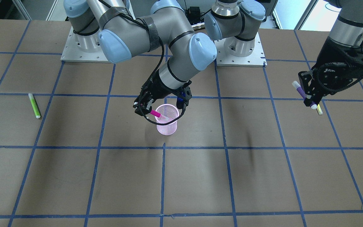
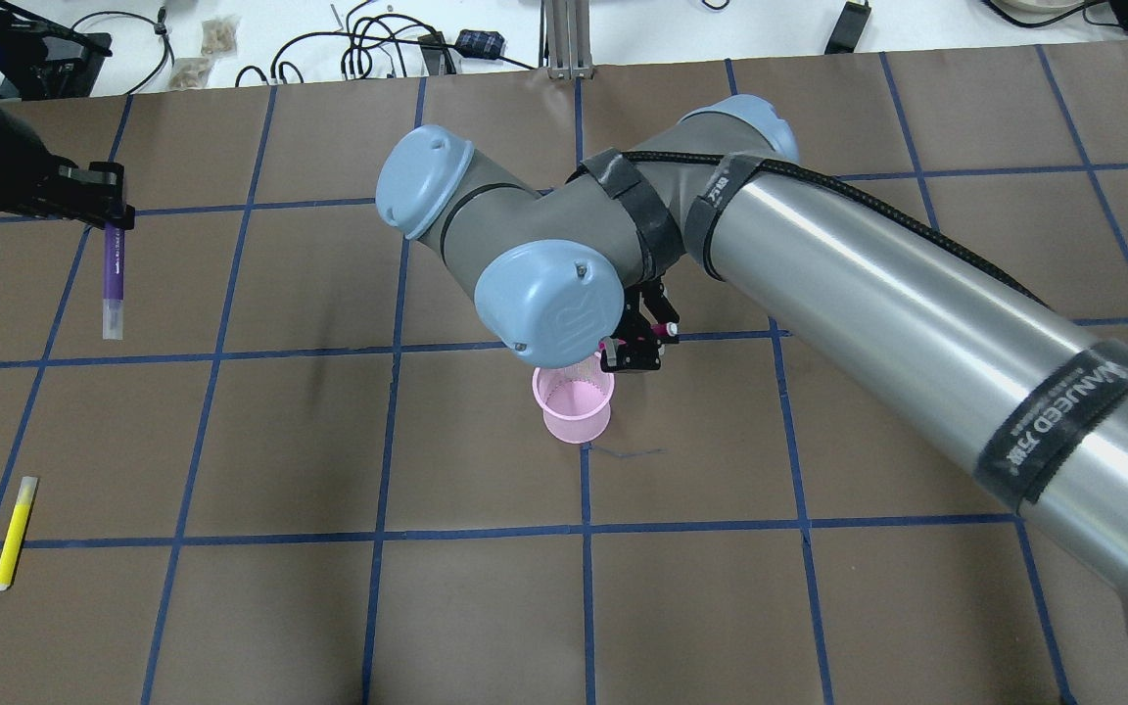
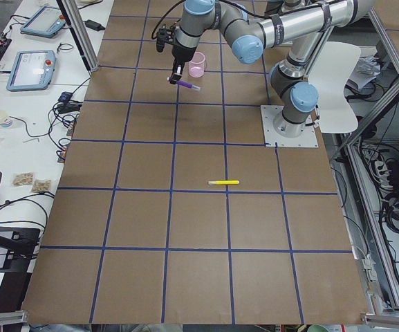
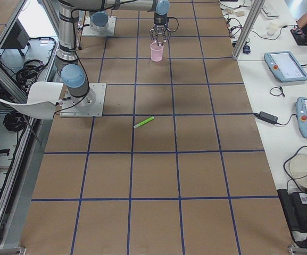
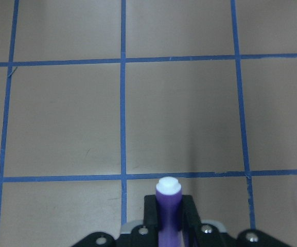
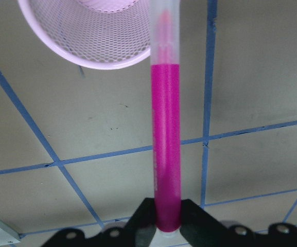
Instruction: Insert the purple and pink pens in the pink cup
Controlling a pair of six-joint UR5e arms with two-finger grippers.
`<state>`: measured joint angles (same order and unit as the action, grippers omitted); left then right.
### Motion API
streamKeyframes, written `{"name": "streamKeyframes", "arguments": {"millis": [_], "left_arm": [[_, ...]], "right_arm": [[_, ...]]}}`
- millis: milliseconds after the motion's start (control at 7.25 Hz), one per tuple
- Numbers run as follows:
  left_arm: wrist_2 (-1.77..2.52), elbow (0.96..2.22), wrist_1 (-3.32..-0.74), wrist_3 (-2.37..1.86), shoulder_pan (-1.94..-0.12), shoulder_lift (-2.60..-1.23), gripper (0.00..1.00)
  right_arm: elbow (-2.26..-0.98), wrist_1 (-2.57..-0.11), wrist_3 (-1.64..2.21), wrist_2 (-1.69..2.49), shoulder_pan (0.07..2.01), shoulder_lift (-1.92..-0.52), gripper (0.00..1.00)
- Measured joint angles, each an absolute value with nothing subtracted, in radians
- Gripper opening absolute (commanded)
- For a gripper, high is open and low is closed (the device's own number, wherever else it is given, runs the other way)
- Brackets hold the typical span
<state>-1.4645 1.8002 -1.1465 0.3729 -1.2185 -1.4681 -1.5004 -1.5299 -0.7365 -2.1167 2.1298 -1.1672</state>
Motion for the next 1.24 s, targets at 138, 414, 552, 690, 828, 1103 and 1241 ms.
{"name": "streamKeyframes", "arguments": {"millis": [138, 414, 552, 690, 828, 1103, 1241], "left_arm": [[-1.465, 1.801, -1.146, 0.374, -1.220, -1.468, 0.00], [-1.465, 1.801, -1.145, 0.374, -1.221, -1.468, 0.00], [-1.465, 1.801, -1.145, 0.374, -1.221, -1.468, 0.00], [-1.465, 1.801, -1.144, 0.374, -1.221, -1.468, 0.00], [-1.465, 1.801, -1.144, 0.374, -1.221, -1.468, 0.00], [-1.465, 1.801, -1.145, 0.375, -1.221, -1.468, 0.00], [-1.465, 1.801, -1.145, 0.375, -1.221, -1.468, 0.00]], "right_arm": [[-1.500, -1.506, -0.711, -2.116, 2.142, -1.165, 0.00], [-1.502, -1.484, -0.696, -2.114, 2.164, -1.164, 0.00], [-1.503, -1.481, -0.694, -2.115, 2.175, -1.161, 0.00], [-1.503, -1.481, -0.693, -2.118, 2.179, -1.156, 0.00], [-1.503, -1.482, -0.693, -2.120, 2.181, -1.150, 0.12], [-1.503, -1.486, -0.694, -2.120, 2.182, -1.143, 0.72], [-1.503, -1.489, -0.693, -2.115, 2.182, -1.139, 0.86]]}}
